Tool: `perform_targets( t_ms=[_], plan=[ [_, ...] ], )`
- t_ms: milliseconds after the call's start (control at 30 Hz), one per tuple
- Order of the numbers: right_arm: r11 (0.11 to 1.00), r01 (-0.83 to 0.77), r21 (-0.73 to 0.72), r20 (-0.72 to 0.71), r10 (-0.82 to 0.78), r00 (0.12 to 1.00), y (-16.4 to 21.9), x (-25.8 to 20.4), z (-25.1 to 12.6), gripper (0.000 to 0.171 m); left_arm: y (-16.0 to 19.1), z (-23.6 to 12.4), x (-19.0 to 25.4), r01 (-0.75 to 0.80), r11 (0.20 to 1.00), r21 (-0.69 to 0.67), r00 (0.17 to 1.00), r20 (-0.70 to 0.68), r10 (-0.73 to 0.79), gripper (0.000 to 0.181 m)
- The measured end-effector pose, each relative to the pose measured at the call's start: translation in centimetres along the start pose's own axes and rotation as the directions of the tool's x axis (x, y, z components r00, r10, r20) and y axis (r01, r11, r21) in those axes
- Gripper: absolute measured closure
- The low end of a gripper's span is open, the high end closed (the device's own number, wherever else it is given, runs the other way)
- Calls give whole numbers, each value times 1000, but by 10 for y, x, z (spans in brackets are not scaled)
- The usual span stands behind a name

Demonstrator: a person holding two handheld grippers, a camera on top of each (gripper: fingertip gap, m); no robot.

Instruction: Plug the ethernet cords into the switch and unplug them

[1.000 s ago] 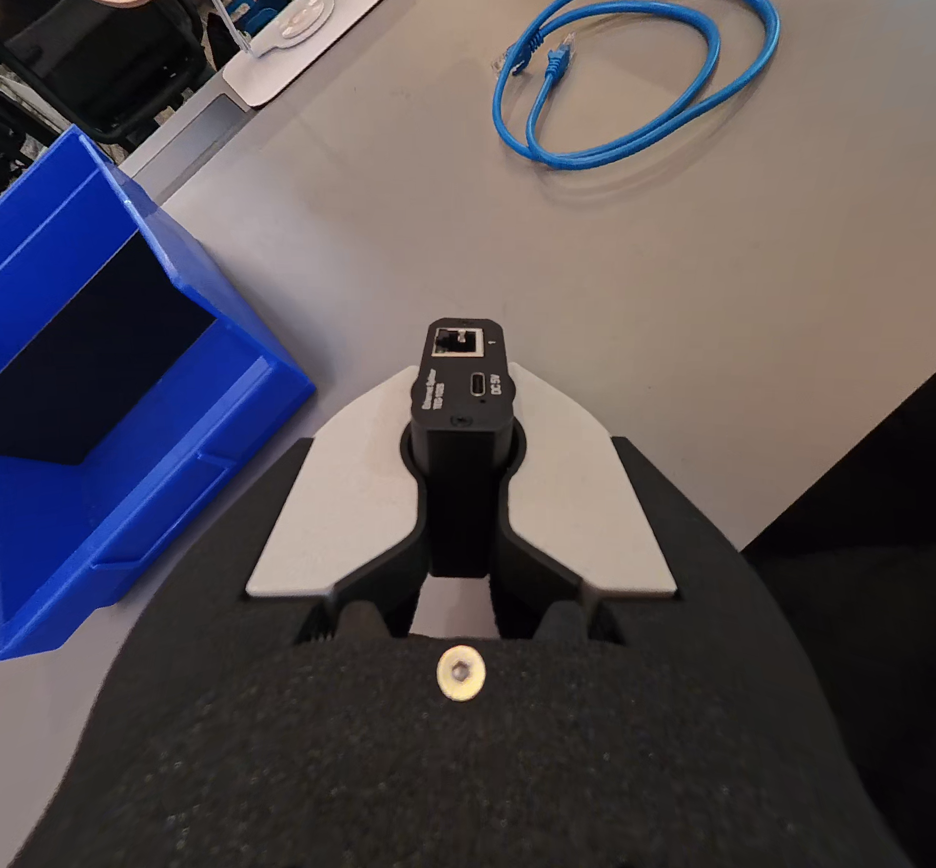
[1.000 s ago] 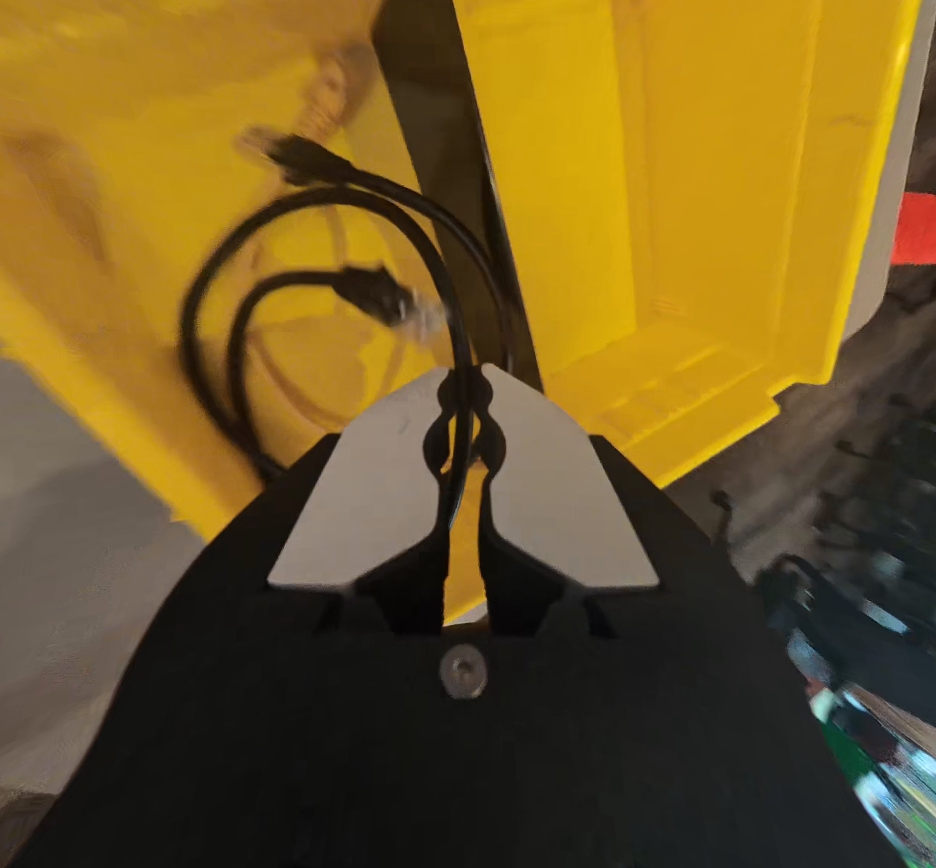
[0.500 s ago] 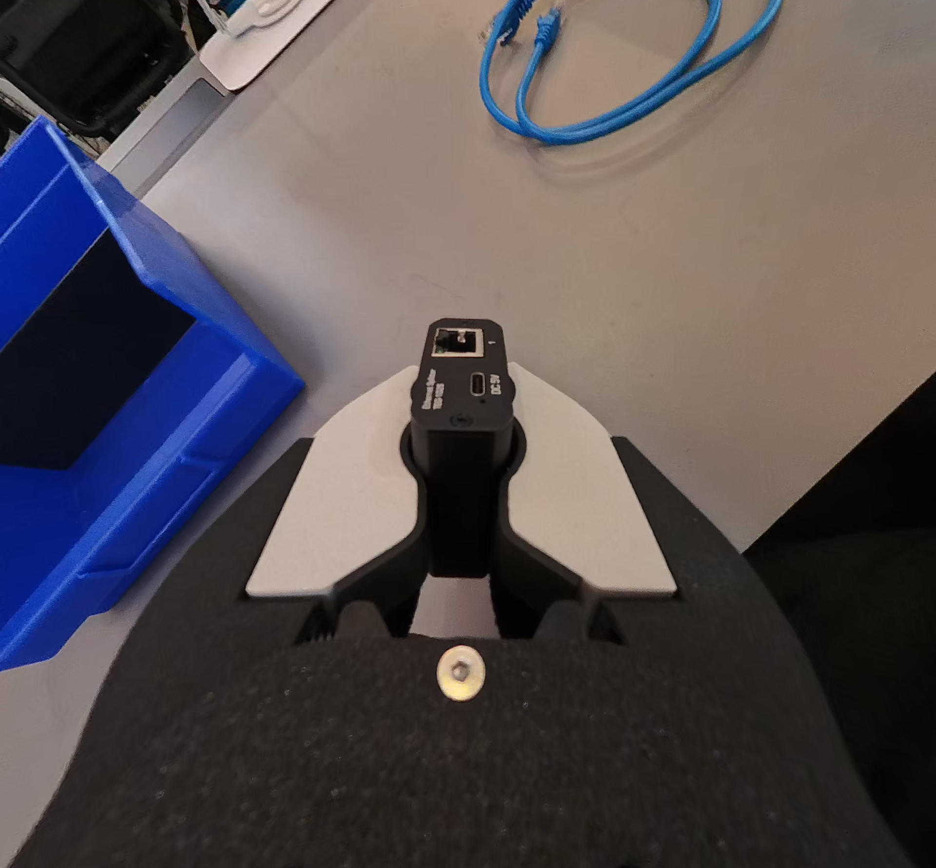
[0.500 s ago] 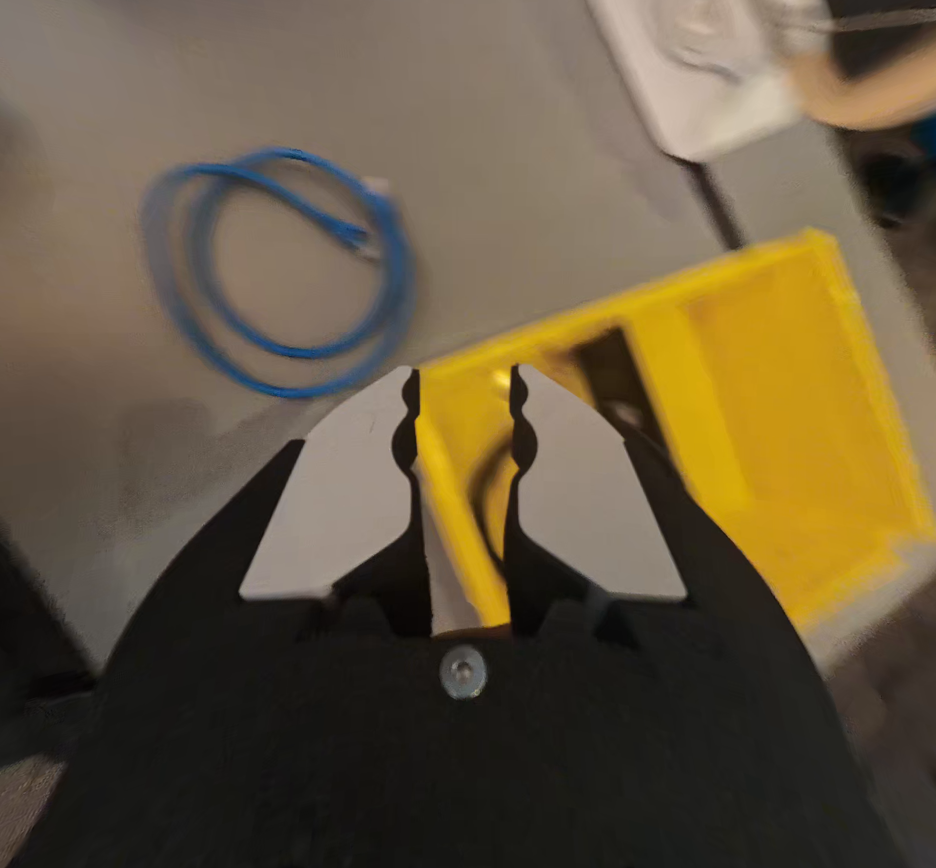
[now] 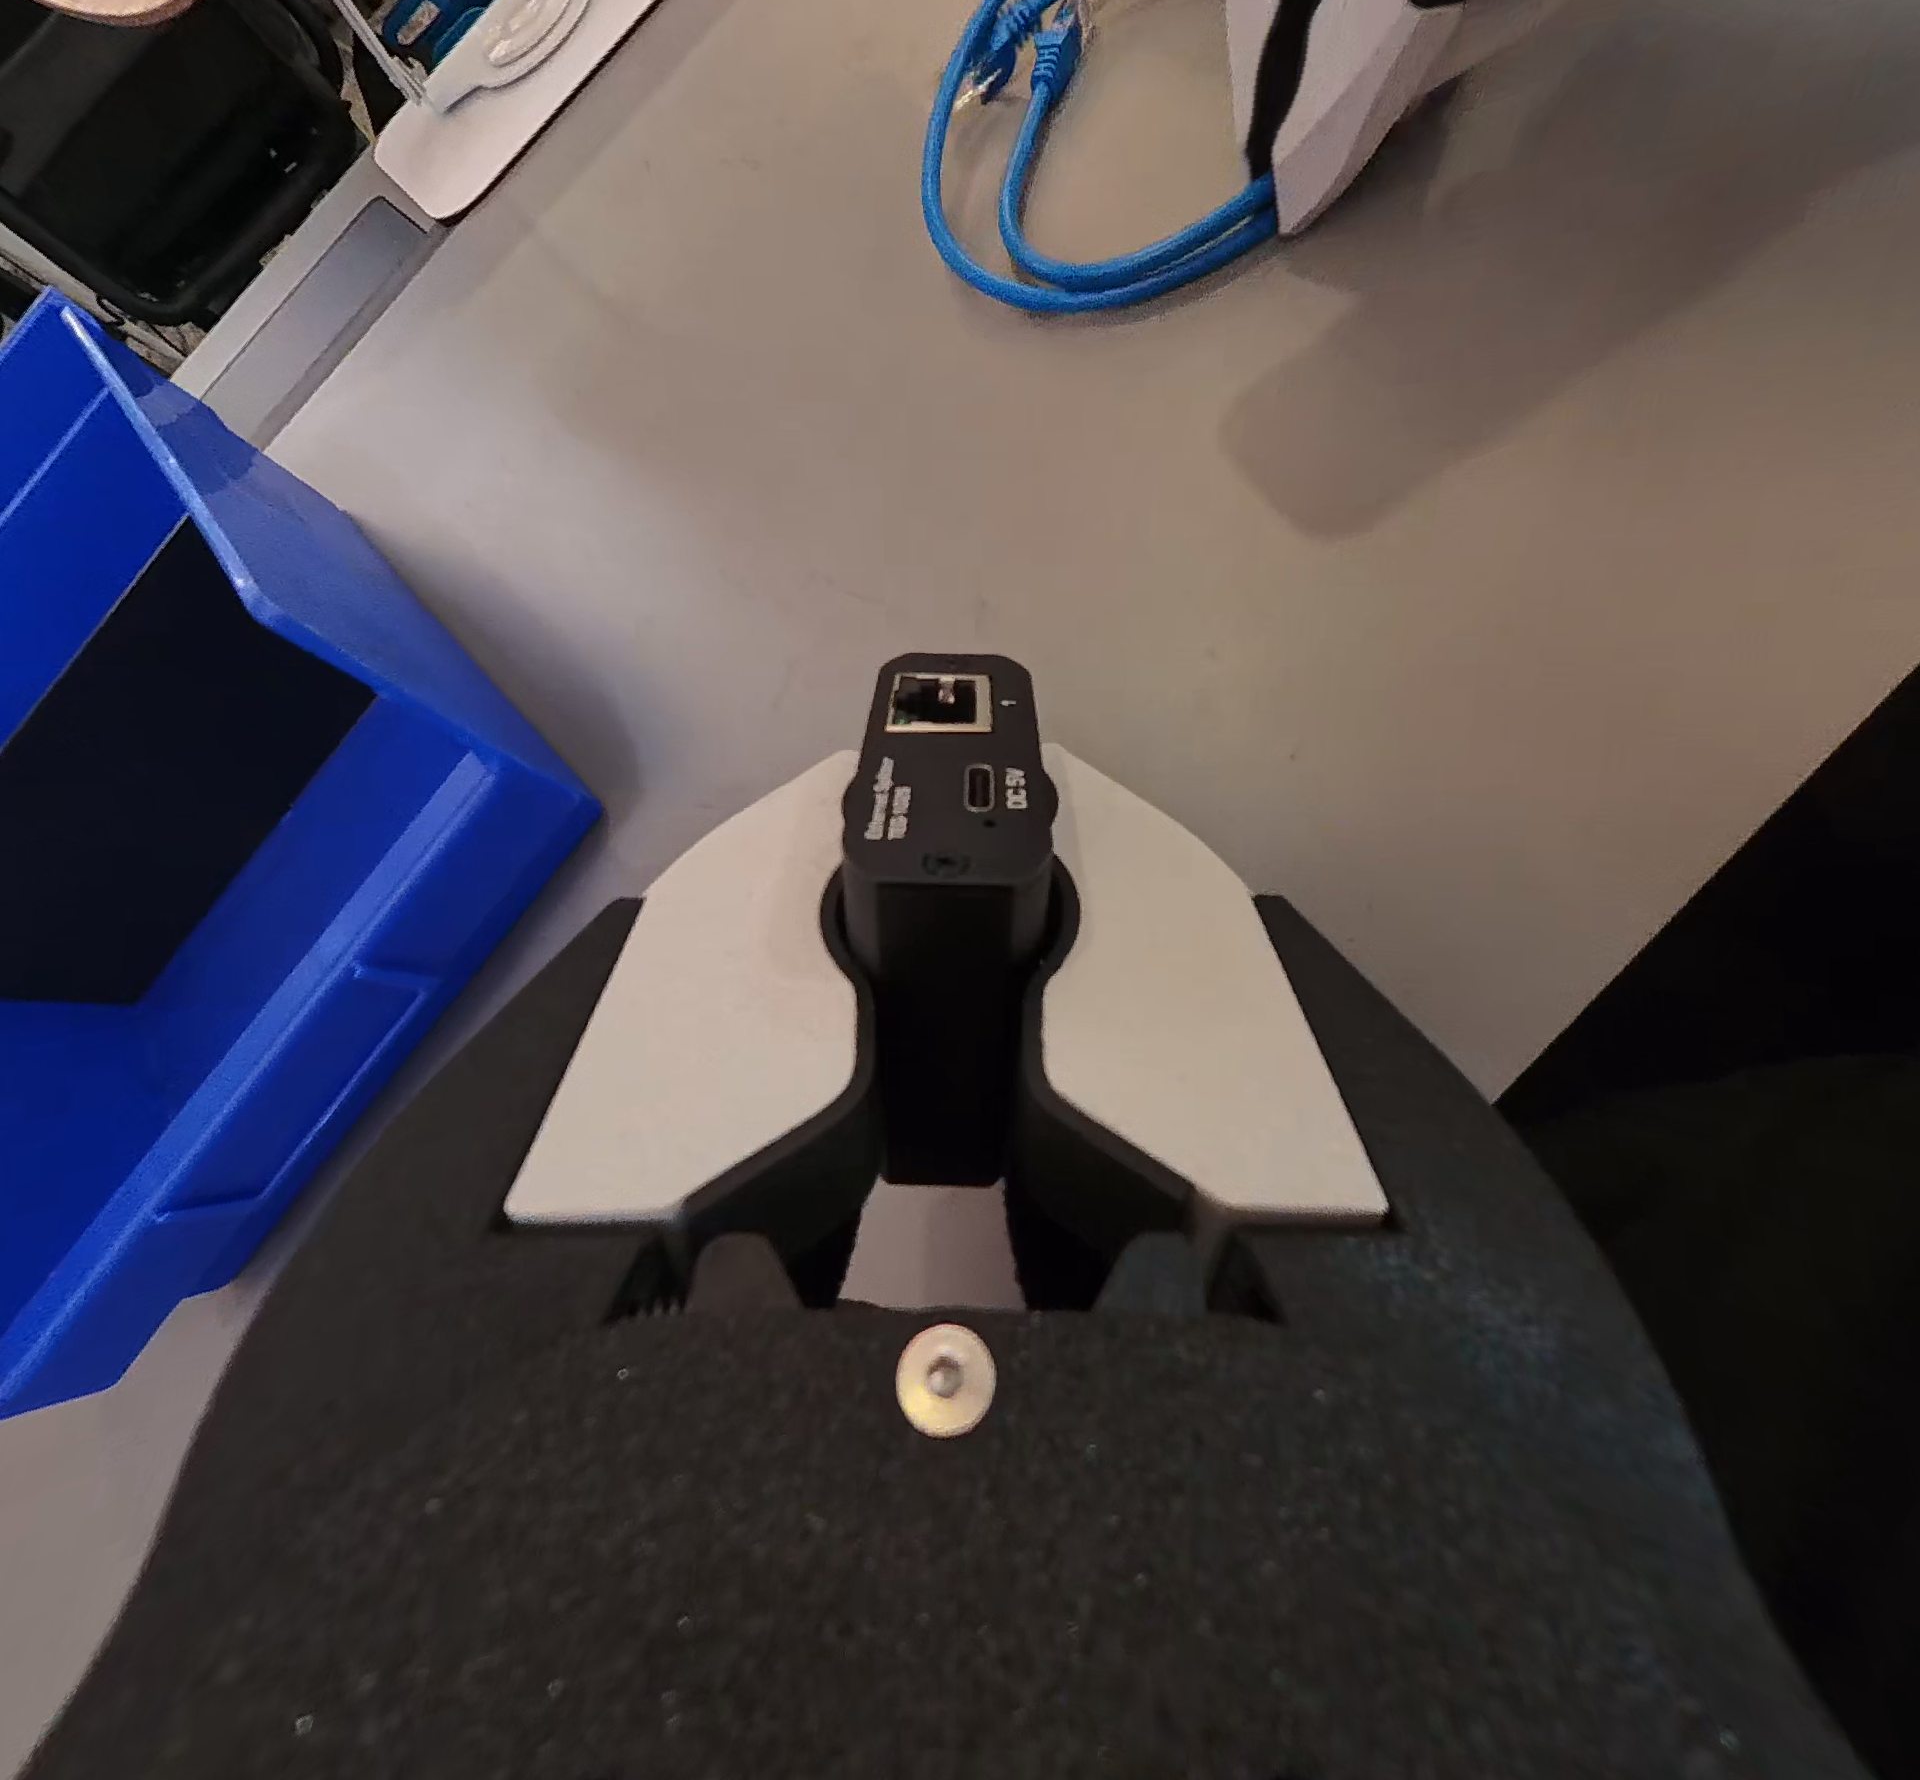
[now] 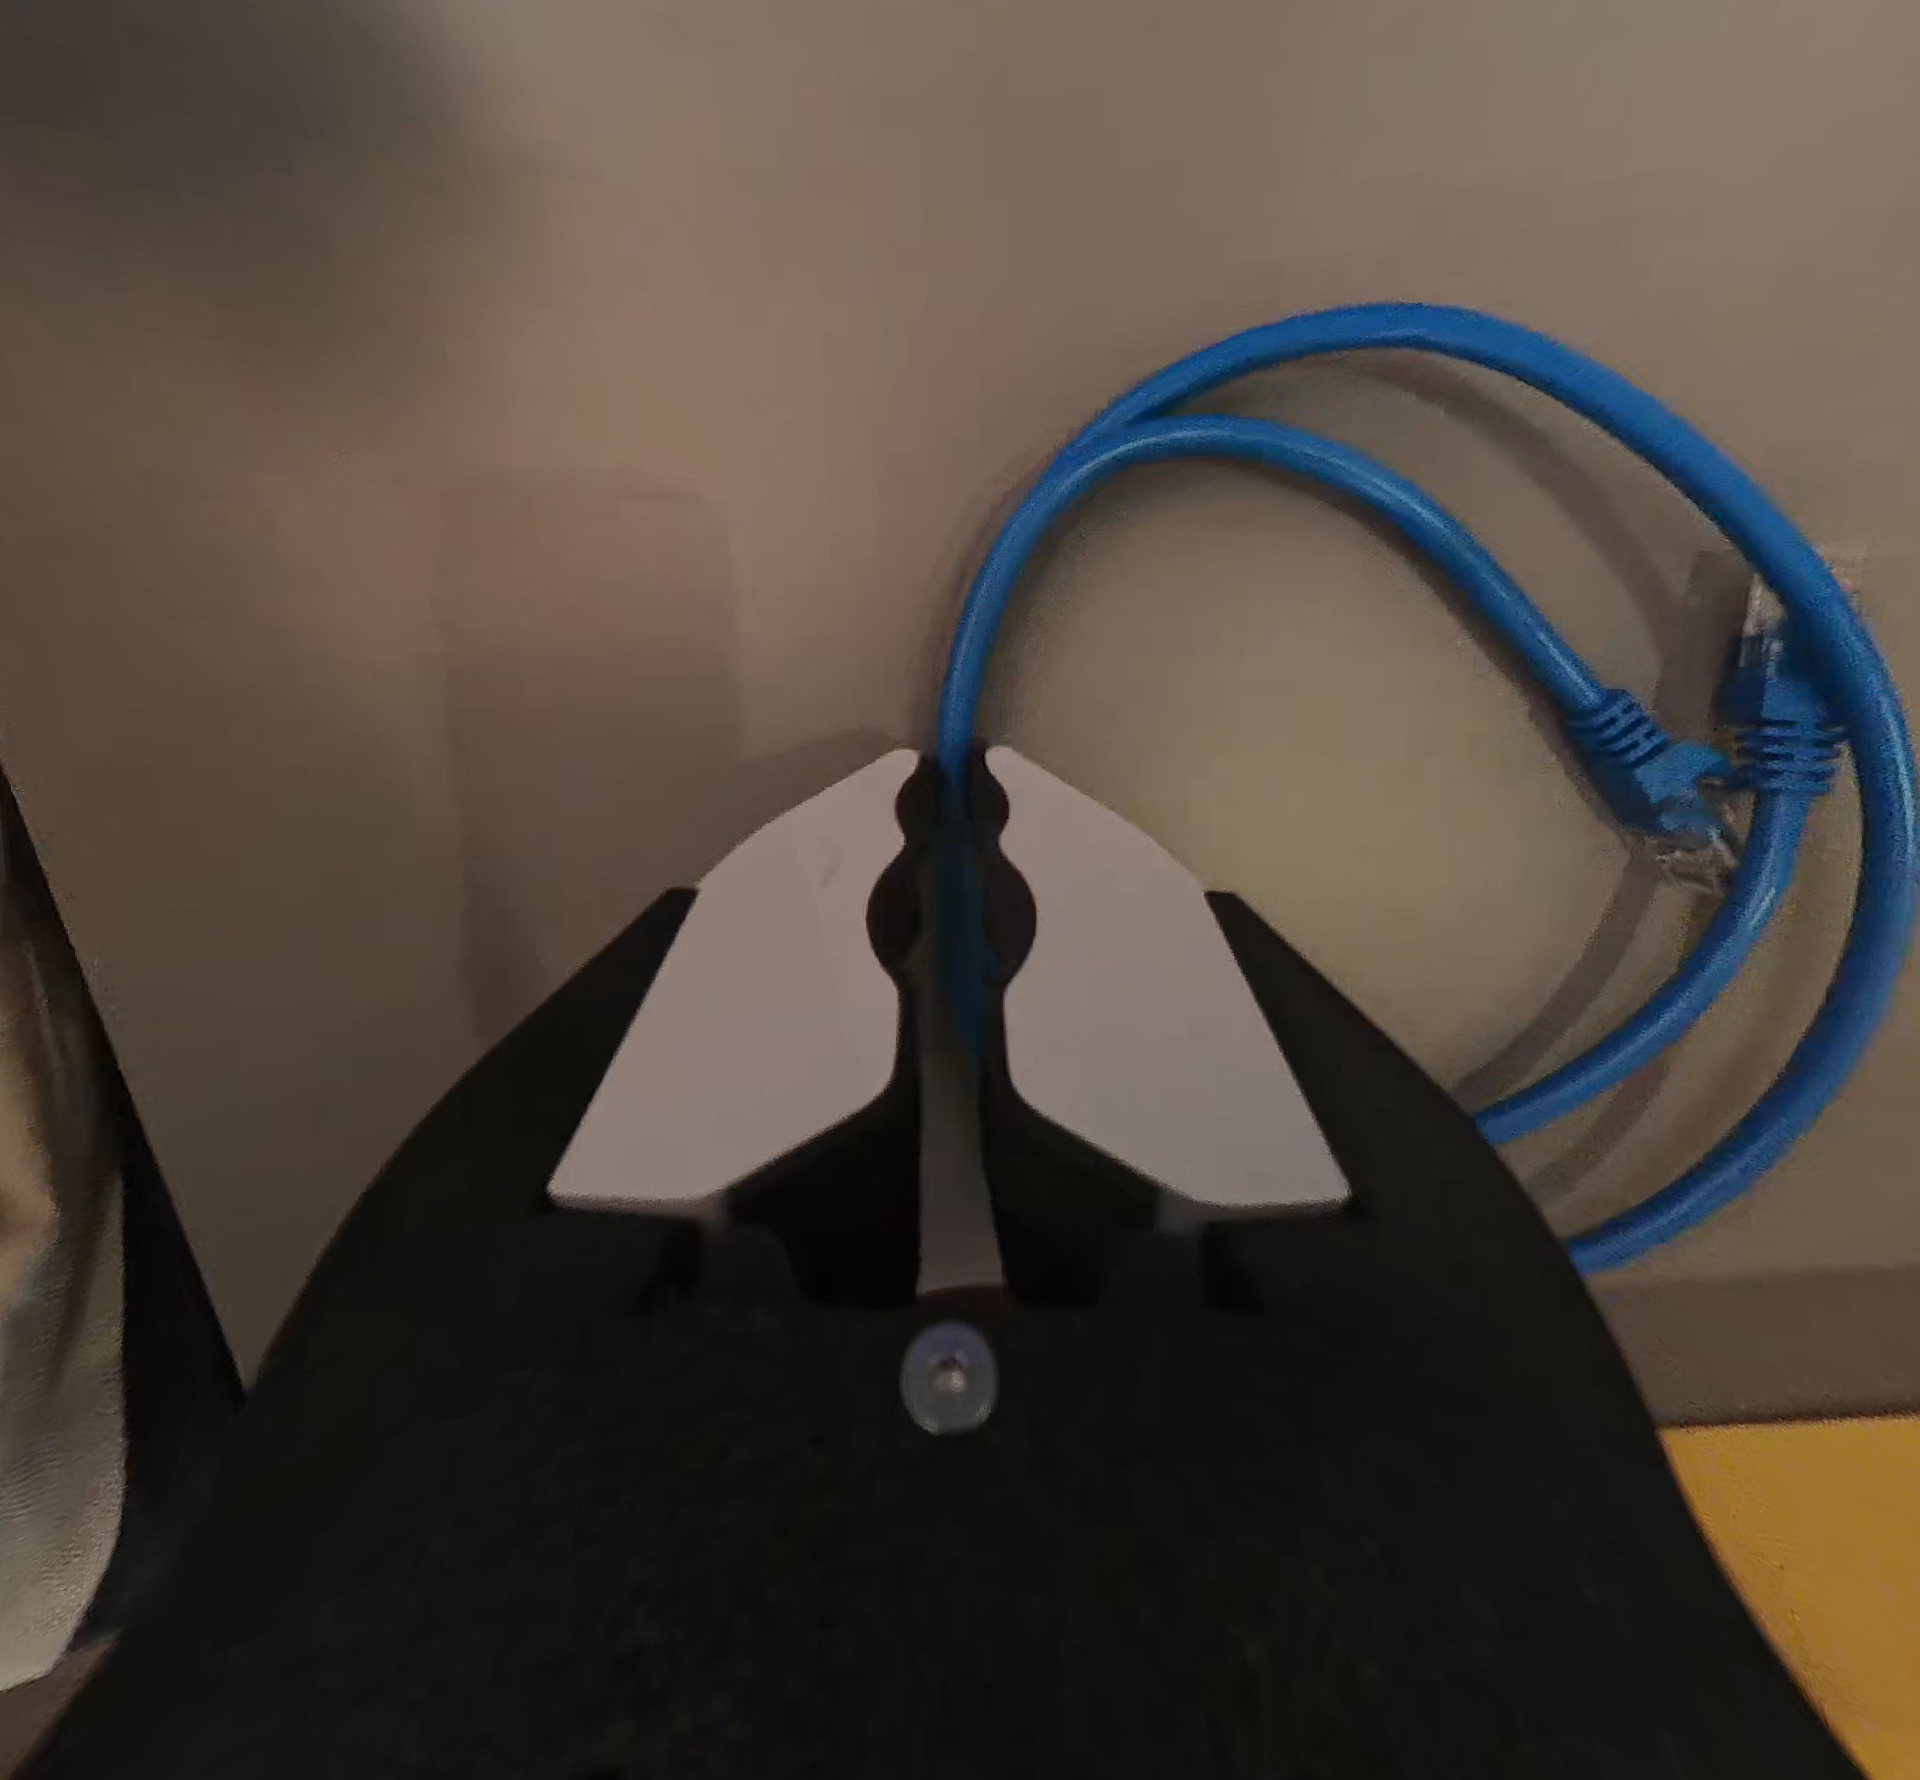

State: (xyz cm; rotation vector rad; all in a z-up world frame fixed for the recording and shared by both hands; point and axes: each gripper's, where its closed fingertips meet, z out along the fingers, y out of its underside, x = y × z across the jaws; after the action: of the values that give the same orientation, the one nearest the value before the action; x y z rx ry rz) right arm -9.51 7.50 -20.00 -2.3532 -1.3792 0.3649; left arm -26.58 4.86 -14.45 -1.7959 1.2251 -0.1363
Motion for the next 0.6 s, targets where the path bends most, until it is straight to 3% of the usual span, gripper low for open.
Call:
perform_targets(
  t_ms=[100,200,433,600],
  plan=[
    [992,114,-46,-89,-118,989,7,4,-8,166,0,0,1,-8,1000,-4,1000,-1,8,156],
    [987,162,26,-134,-157,979,-6,-3,-43,166,0,1,2,-11,1000,-5,1000,-1,11,156],
    [977,203,68,-439,-153,886,-10,29,-217,166,0,3,4,-18,1000,-5,1000,-9,18,156],
    [985,148,-90,-665,-170,727,24,79,-311,166,-1,3,7,-27,1000,-5,1000,-14,27,155]
  ],
)
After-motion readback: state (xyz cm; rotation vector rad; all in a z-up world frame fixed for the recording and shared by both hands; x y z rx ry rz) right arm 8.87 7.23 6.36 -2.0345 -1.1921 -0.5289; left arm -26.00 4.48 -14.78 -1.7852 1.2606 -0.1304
